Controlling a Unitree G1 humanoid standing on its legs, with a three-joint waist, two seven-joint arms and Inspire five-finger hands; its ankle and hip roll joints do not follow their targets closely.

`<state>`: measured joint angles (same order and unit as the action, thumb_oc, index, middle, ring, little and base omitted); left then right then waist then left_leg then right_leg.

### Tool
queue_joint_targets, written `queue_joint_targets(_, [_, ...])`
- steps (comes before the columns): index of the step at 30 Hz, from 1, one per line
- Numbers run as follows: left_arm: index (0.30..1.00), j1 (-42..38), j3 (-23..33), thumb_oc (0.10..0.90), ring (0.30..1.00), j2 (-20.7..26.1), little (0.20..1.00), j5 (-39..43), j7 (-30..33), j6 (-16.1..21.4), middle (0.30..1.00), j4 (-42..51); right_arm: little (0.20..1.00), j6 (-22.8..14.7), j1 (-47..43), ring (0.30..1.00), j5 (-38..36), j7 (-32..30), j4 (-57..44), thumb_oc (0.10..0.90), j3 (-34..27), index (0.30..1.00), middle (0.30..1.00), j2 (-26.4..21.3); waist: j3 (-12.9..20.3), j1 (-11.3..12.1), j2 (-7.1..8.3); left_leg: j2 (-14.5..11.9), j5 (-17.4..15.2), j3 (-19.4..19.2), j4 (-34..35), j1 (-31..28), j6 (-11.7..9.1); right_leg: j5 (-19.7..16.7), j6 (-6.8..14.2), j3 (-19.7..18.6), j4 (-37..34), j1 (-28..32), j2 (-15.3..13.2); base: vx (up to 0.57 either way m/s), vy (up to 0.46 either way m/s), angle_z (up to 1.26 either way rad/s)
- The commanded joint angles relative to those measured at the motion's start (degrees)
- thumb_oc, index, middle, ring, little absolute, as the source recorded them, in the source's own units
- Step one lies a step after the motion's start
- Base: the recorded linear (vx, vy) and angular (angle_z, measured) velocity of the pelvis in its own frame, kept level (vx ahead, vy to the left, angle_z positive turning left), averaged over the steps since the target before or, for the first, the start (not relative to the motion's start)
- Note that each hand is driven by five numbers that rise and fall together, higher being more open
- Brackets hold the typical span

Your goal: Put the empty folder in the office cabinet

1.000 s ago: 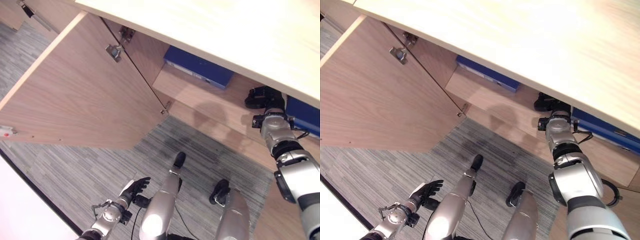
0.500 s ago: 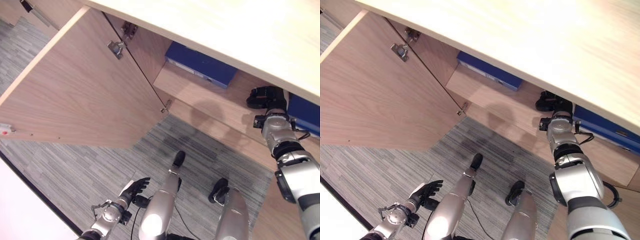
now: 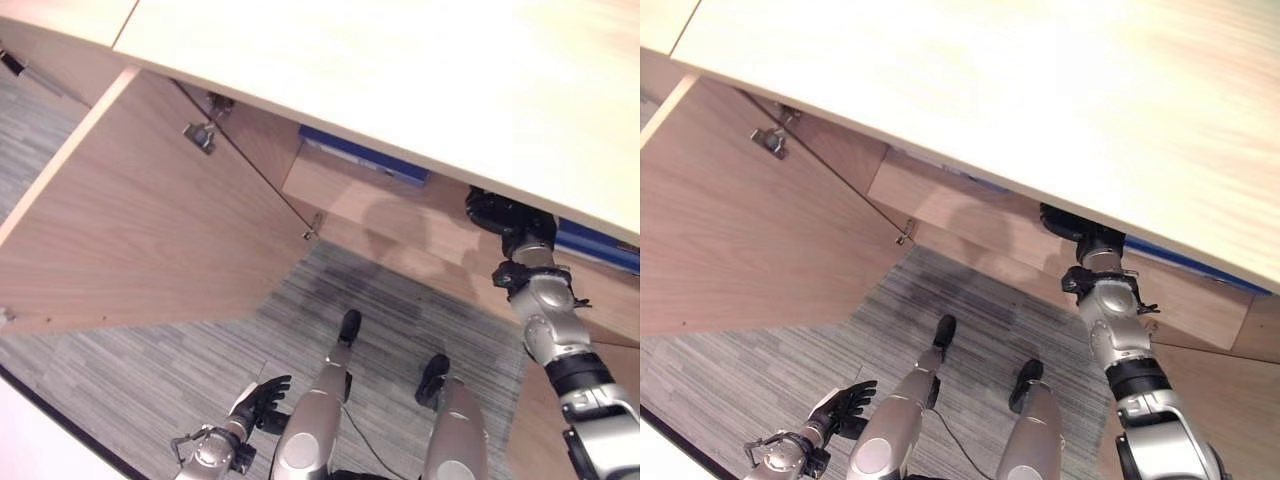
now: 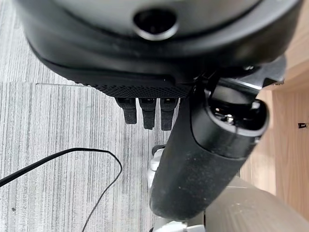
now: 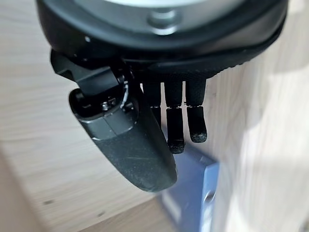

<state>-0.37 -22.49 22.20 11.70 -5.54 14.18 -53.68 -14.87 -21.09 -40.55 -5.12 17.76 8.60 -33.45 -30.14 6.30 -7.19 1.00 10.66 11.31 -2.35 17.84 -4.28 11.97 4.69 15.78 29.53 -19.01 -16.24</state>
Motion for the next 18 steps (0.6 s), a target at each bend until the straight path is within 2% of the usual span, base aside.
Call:
queue_joint_targets(1, [0.9,2.29,-2.3,0.8,0.9,-0.47,0.9,-3.54,-2.1,1.89,0.9,-1.87,0.3,-6.3,-2.09,0.3,-2.32,6.68,-4.08,0.4,-3.46,0.3,0.3,-4.05,7.1,-0.16,-0.94,-6.74,-6.32,-0.92,1.63,-2.45,-4.97,-6.37,6.79,-1.82,-7.0,0.82,-1.74,0.01,0.029,-0.14])
queue_joint_targets(4, [0.9,4.81,0.22,0.8,0.9,-1.2,0.9,-4.31,-3.42,1.91,0.9,-1.19,0.3,-4.5,6.22,0.3,-1.75,12.08,-12.3,0.4,-3.11,0.3,0.3,-4.61,8.66,-1.79,-0.96,-7.37,-5.89,-2.51,4.21,-5.28,-4.78,-7.9,7.39,-2.68,-9.73,2.21,-1.39,0.06,0.067,-0.16])
queue_joint_targets(10, [0.9,6.22,1.33,0.8,0.9,-1.02,0.9,-5.02,-3.61,2.21,0.9,-0.26,0.3,-2.52,11.48,0.3,2.79,14.53,-16.44,0.4,-0.9,0.3,0.3,-6.64,9.25,-2.81,-0.51,-7.64,-6.12,-3.81,4.79,-6.89,-4.7,-8.42,7.63,-3.86,-10.48,2.72,-1.3,0.03,0.033,-0.18])
queue_joint_targets(15, [0.9,7.02,2.71,0.8,0.9,-1.32,0.9,-3.35,-3.44,2.47,0.9,0.58,0.3,-1.21,15.74,0.3,12.79,11.55,-11.9,0.4,-1.53,0.3,0.3,-7.78,9.5,-3.84,-0.27,-7.79,-6.32,-4.52,4.91,-7.58,-4.74,-8.74,7.86,-4.69,-10.99,2.78,-1.33,0.02,0.004,-0.16])
queue_joint_targets(16, [0.9,7.08,2.68,0.8,0.9,-1.28,0.9,-2.95,-3.29,2.59,0.9,1.02,0.3,-1.23,15.71,0.3,14.2,10.5,-10.2,0.4,-2.0,0.3,0.3,-7.47,9.46,-3.98,-0.3,-7.83,-6.31,-4.58,4.86,-7.47,-4.75,-8.8,7.89,-4.92,-10.96,2.63,-1.35,-0.01,-0.009,-0.1])
queue_joint_targets(17, [0.9,7.16,2.43,0.8,0.9,-1.19,0.9,-2.64,-3.05,2.75,0.9,1.41,0.3,-1.01,14.87,0.3,17.62,6.97,-5.34,0.4,-3.37,0.3,0.3,-6.89,9.36,-4.12,-0.46,-7.86,-6.42,-4.61,4.66,-7.4,-4.75,-8.77,7.94,-5.12,-10.9,2.39,-1.34,-0.01,-0.005,-0.06])
queue_joint_targets(18, [0.9,7.13,2.45,0.8,0.9,-1.18,0.9,-2.63,-3.04,2.74,0.9,1.42,0.3,-1.07,14.76,0.3,17.69,6.9,-5.23,0.4,-3.3,0.3,0.3,-6.84,9.34,-4.1,-0.44,-7.87,-6.43,-4.63,4.64,-7.39,-4.75,-8.76,7.94,-5.16,-10.87,2.36,-1.33,-0.01,-0.001,-0.07])
